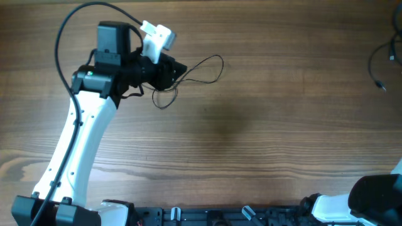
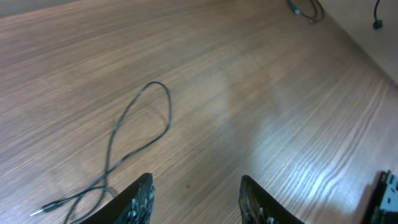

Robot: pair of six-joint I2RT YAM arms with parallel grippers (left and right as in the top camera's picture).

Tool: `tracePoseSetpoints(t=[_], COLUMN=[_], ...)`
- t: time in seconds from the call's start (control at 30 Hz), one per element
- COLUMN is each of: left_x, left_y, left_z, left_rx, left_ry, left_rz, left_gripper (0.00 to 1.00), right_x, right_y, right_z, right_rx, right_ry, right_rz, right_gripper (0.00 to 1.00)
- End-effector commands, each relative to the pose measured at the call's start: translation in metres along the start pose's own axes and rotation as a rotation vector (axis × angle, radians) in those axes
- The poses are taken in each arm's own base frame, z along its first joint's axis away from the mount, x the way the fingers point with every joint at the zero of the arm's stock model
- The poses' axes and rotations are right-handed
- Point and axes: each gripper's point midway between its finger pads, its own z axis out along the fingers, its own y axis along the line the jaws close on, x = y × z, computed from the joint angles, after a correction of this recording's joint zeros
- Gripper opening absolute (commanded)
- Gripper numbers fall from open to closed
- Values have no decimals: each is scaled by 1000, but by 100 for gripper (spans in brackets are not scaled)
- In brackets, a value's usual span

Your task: Untangle cables

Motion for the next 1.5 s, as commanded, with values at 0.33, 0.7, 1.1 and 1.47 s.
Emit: tracePoseSetpoints(t=[0.33,0.7,1.1,1.47], left_x=[-5,-6,-14,-13], left_y=[-25,-25,-38,-46], left_z=[2,2,8,11], left_rx=[42,43,66,75], left_ry=[-6,-6,-29,-23], left_rz=[45,19,67,83], left_gripper=[45,44,45,46], right_x=[-7,31,65,71], right_y=[-59,-132,-168,-145], right_z=[91,159,196,198], right_rx=[134,281,348,222], right_ry=[24,163,254,298], right_rz=[33,76,101,146], right_gripper=[14,15,62,100])
